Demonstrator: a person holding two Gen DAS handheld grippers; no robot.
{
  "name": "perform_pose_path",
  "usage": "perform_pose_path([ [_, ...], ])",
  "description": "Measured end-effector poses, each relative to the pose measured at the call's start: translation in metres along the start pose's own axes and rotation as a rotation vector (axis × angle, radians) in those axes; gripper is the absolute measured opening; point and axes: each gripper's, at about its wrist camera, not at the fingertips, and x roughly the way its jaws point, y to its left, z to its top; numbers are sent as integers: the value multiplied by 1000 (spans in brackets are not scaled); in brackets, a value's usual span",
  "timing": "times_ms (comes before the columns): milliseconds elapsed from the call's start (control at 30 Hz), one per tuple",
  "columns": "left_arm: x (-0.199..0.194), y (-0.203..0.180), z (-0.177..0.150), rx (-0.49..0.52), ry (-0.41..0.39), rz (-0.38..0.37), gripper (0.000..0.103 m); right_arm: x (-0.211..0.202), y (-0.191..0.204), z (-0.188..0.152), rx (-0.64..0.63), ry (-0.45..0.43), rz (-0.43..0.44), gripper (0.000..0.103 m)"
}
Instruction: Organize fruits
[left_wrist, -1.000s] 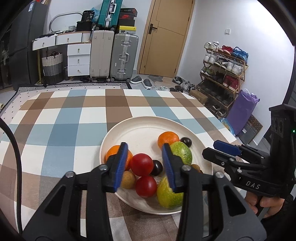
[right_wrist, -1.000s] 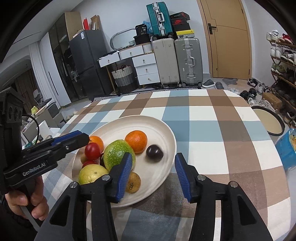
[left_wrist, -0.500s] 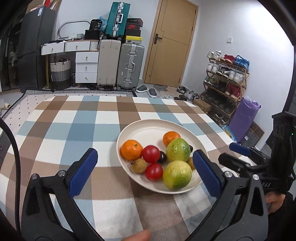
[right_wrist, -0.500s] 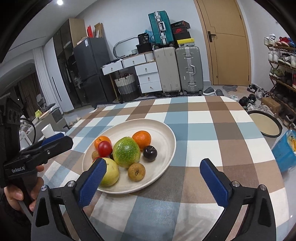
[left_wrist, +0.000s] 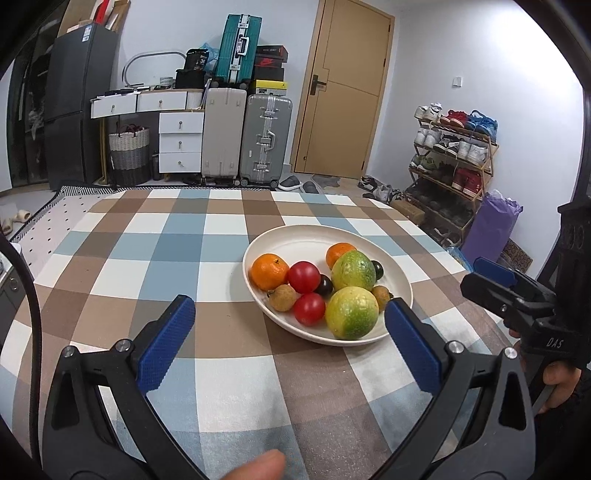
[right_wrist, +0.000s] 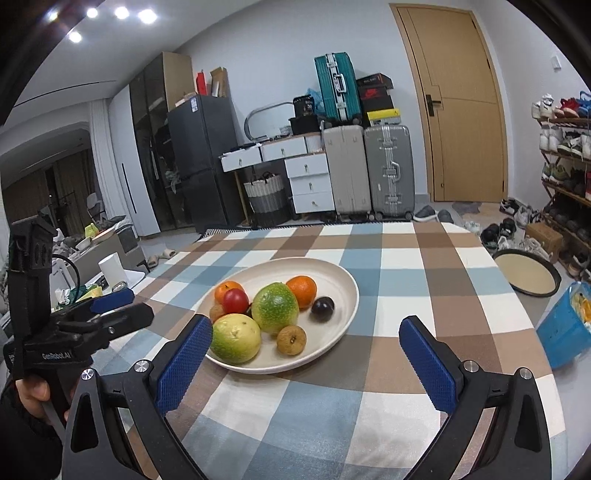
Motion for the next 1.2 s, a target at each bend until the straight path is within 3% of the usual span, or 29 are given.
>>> perform_pose_path([
  [433, -5, -10, -4, 46, -54, 24, 102, -2, 15, -1, -77, -18, 2, 103],
  [1200, -5, -9, -2, 28, -44, 24, 102, -2, 17, -1, -83, -22, 0, 103],
])
